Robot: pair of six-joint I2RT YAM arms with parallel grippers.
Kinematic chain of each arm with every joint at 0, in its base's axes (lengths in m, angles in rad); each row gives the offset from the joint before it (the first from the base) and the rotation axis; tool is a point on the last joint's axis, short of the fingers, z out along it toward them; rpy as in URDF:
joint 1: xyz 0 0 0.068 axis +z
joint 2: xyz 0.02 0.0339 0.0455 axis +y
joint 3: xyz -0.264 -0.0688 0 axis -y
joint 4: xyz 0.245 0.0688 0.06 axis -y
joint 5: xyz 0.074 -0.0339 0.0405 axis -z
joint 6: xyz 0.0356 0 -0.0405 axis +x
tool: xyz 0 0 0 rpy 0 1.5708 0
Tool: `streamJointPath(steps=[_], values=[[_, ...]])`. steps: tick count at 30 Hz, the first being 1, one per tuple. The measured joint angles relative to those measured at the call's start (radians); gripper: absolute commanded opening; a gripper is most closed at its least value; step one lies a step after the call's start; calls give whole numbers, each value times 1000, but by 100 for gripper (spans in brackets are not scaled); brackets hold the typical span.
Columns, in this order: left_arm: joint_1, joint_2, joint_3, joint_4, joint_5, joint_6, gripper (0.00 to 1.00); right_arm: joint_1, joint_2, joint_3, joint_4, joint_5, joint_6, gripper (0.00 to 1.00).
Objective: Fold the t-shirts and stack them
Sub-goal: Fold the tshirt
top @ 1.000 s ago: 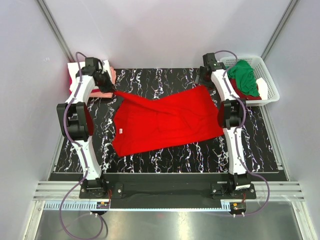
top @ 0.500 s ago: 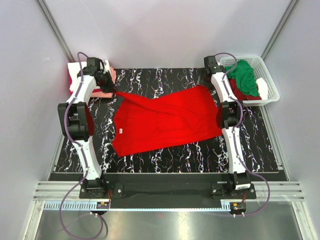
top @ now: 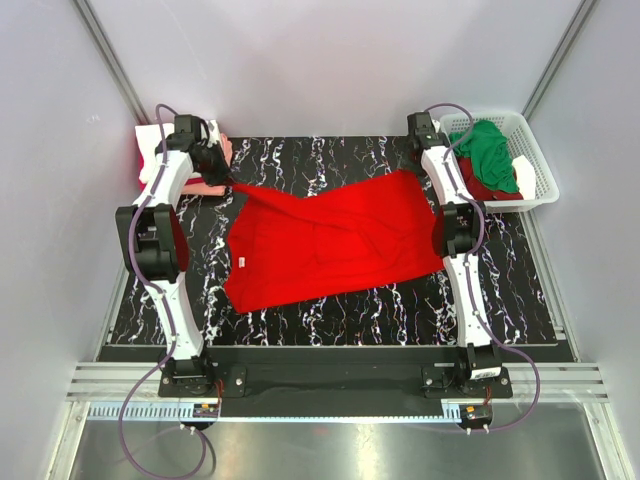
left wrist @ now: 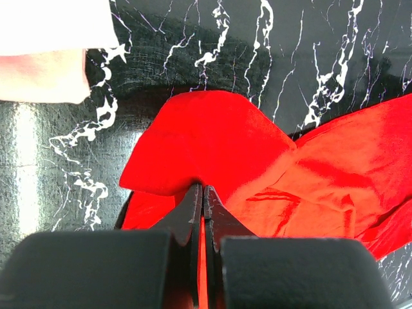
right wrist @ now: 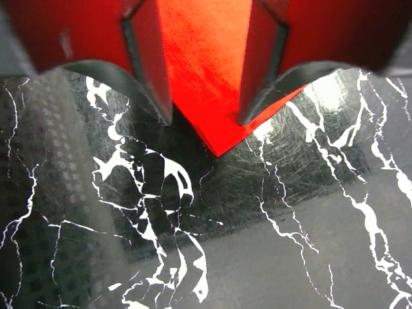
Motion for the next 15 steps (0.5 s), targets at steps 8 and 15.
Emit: streamJointPath(steps=[8, 15], values=[[-8, 0, 0, 0, 0, 4, 0, 25, 9, 2, 20, 34, -24, 0], [-32, 67, 67, -17, 3, 40, 0, 24, 13, 24, 4, 32, -19, 0]])
